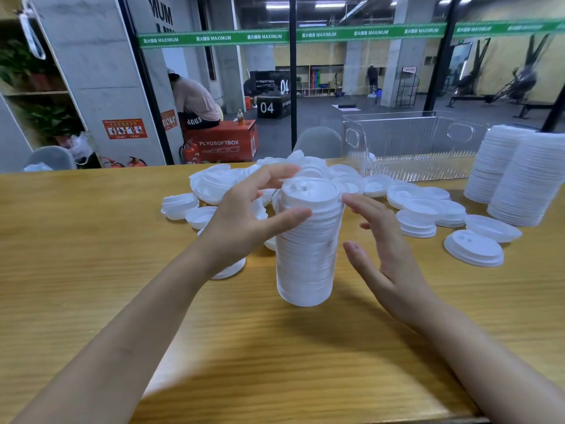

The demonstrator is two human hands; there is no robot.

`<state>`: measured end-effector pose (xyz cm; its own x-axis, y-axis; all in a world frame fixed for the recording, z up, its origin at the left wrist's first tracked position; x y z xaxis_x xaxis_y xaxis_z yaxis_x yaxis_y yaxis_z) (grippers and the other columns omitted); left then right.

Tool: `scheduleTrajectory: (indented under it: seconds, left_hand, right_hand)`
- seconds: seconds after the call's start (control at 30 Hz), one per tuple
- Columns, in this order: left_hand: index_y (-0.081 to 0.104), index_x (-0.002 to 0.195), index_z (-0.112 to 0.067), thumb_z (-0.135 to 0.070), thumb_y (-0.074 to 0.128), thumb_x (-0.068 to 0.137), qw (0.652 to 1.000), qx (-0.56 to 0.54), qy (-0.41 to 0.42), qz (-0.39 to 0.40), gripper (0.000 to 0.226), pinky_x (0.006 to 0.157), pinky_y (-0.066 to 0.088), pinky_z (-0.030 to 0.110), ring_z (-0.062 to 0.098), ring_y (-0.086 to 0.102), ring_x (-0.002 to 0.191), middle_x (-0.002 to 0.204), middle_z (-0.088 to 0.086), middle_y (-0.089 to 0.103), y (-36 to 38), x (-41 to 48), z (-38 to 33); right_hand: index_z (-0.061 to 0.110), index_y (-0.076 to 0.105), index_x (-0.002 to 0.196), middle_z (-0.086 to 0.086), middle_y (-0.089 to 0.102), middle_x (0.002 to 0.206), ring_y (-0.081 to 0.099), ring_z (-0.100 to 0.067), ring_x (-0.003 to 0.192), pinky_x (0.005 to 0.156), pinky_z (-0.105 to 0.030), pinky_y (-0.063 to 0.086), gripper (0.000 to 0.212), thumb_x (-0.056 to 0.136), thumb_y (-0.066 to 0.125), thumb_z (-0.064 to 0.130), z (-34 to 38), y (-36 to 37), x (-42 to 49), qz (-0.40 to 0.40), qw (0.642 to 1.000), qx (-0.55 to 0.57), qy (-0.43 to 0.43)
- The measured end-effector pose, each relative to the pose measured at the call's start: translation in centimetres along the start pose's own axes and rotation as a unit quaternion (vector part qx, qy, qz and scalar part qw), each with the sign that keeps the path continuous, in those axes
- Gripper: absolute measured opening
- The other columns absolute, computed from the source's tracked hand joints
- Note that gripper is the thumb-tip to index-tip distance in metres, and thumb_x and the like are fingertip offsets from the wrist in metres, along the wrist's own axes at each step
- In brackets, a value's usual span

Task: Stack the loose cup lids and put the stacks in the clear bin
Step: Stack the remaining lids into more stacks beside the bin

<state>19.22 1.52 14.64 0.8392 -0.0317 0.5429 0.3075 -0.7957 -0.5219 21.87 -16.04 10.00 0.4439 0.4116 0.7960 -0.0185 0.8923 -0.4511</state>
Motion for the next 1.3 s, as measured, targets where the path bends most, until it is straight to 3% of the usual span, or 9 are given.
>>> scheduleTrajectory:
  seconds: [0.17, 0.27, 0.33, 0.43, 0.57, 0.8, 0.97, 1.17, 1.3]
  left_hand:
    - [0.058, 0.123, -0.036, -0.062, 0.058, 0.077, 0.996, 0.064, -0.030, -0.057, 0.052, 0.091, 0.036, 0.007, -0.008, 0.052, 0.115, 0.120, -0.029, 0.059, -4.6, -0.9, 3.8]
    - [0.057, 0.116, -0.038, -0.051, 0.068, 0.081, 0.988, 0.115, -0.069, -0.078, 0.039, 0.084, 0.032, -0.002, -0.016, 0.051, 0.105, 0.110, -0.038, 0.057, -6.5, -3.1, 7.7]
    - [0.055, 0.112, -0.042, -0.054, 0.068, 0.078, 0.982, 0.149, -0.085, -0.084, 0.038, 0.087, 0.033, 0.003, -0.012, 0.051, 0.101, 0.106, -0.042, 0.055, -7.1, -4.6, 9.4]
    - [0.056, 0.114, -0.036, -0.068, 0.054, 0.069, 0.975, 0.189, -0.081, -0.085, 0.055, 0.092, 0.037, 0.023, 0.006, 0.052, 0.105, 0.112, -0.035, 0.051, -7.3, -5.2, 10.2]
    - [0.050, 0.103, -0.047, -0.076, 0.051, 0.064, 0.968, 0.225, -0.096, -0.056, 0.049, 0.096, 0.041, 0.044, 0.008, 0.052, 0.103, 0.107, -0.021, 0.057, -6.3, -5.2, 10.8]
    - [0.043, 0.110, -0.040, -0.089, 0.032, 0.051, 0.900, 0.404, -0.161, 0.041, 0.078, 0.086, 0.022, 0.030, 0.007, 0.048, 0.111, 0.106, -0.022, 0.049, -5.0, -5.9, 13.0]
    - [0.046, 0.117, -0.036, -0.083, 0.051, 0.066, 0.879, 0.438, -0.175, 0.062, 0.069, 0.091, 0.025, 0.032, 0.009, 0.047, 0.119, 0.121, -0.018, 0.054, -4.8, -6.1, 13.2]
    - [0.048, 0.117, -0.036, -0.075, 0.056, 0.075, 0.888, 0.416, -0.181, 0.079, 0.058, 0.093, 0.027, 0.032, 0.010, 0.047, 0.116, 0.111, -0.018, 0.049, -4.1, -6.2, 13.2]
    - [0.052, 0.111, -0.039, -0.086, 0.043, 0.060, 0.902, 0.388, -0.170, 0.084, 0.070, 0.091, 0.032, 0.032, 0.008, 0.052, 0.109, 0.111, -0.020, 0.057, -4.0, -6.1, 13.4]
  right_hand:
    - [0.031, 0.033, 0.146, 0.028, 0.035, 0.145, 0.042, -0.014, 0.134, 0.107, -0.045, 0.038, 0.050, 0.100, 0.043, 0.047, 0.0, 0.0, 0.1, -0.001, 1.000, 0.004, 0.003]
    - [0.032, 0.034, 0.145, 0.028, 0.035, 0.145, 0.042, -0.014, 0.134, 0.108, -0.045, 0.038, 0.050, 0.100, 0.039, 0.053, -0.1, 0.1, 0.0, -0.001, 1.000, 0.004, 0.004]
    - [0.032, 0.034, 0.145, 0.027, 0.036, 0.145, 0.042, -0.015, 0.134, 0.108, -0.045, 0.038, 0.050, 0.100, 0.039, 0.054, -0.2, 0.1, 0.0, -0.003, 1.000, 0.006, 0.006]
    - [0.030, 0.035, 0.144, 0.024, 0.038, 0.145, 0.044, -0.017, 0.132, 0.105, -0.049, 0.039, 0.050, 0.100, 0.039, 0.053, -0.2, 0.1, 0.0, -0.004, 1.000, 0.004, 0.003]
    - [0.030, 0.035, 0.144, 0.024, 0.039, 0.144, 0.044, -0.016, 0.132, 0.105, -0.049, 0.039, 0.049, 0.100, 0.039, 0.053, -0.3, -0.1, 0.0, -0.008, 1.000, 0.000, 0.006]
    - [0.041, 0.034, 0.141, 0.022, 0.040, 0.143, 0.045, -0.017, 0.129, 0.102, -0.029, 0.039, 0.044, 0.099, 0.038, 0.057, -0.3, 0.1, 0.0, 0.000, 1.000, 0.004, 0.016]
    - [0.041, 0.034, 0.141, 0.025, 0.039, 0.143, 0.045, -0.016, 0.129, 0.102, -0.025, 0.038, 0.045, 0.099, 0.038, 0.057, -0.2, 0.1, 0.0, 0.002, 1.000, 0.007, 0.019]
    - [0.042, 0.034, 0.141, 0.027, 0.038, 0.142, 0.045, -0.016, 0.129, 0.102, -0.026, 0.038, 0.045, 0.099, 0.038, 0.057, -0.2, 0.1, 0.0, 0.003, 1.000, 0.007, 0.018]
    - [0.042, 0.034, 0.141, 0.028, 0.039, 0.141, 0.045, -0.016, 0.128, 0.102, -0.027, 0.038, 0.045, 0.099, 0.038, 0.057, -0.2, 0.1, 0.0, 0.003, 1.000, 0.005, 0.019]
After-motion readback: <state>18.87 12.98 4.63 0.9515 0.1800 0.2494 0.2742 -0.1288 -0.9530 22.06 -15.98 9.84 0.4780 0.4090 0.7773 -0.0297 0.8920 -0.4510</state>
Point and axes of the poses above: each hand's wrist, its own x-axis towards the middle knuckle, its own y-axis out of the palm, z = x × y, the point moved 10 cm from there along x, towards the middle knuckle
